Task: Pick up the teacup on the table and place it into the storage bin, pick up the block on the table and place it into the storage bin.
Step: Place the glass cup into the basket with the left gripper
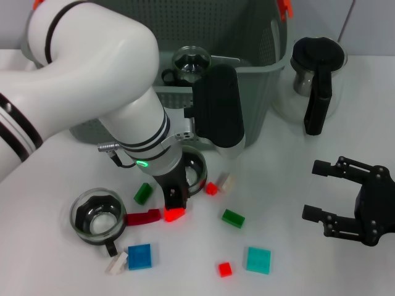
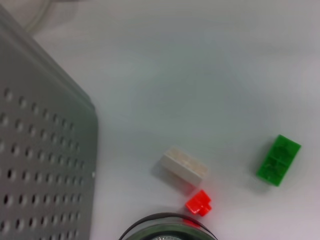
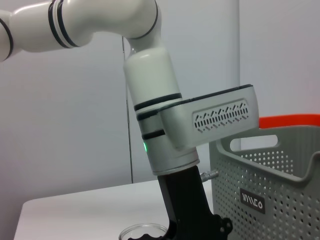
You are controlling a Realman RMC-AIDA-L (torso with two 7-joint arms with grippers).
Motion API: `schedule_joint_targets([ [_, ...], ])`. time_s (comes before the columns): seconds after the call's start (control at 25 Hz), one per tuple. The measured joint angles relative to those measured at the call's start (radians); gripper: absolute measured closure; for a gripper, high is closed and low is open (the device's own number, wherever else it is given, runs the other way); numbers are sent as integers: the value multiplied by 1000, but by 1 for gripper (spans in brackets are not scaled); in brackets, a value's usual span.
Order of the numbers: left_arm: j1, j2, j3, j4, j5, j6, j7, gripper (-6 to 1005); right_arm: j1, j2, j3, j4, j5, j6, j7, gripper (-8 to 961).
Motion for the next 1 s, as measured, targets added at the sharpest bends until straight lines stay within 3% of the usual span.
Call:
schedule_joint_targets([
  [0.16,12,0,-26,-43,-7,55,13,946,1,0,-1,0,0,2,0,129],
  [0.32,47,4,-101,-158,-37,215,62,953,2,0,-1,0,0,2,0,129],
  [0.48,82,5,-233,-314,-109,440,128,953,4,0,-2,0,0,3,0,129],
  [0.64,97,8,-425,-424,-246,640,194,954,4,0,-2,0,0,3,0,128],
  [0.88,113,50,-617,-450,-489,662,249,954,6,1,-4,0,0,2,0,128],
  [1.0,96,46,-735,-450,-580,603,271,955,6,3,-5,0,0,2,0,128],
])
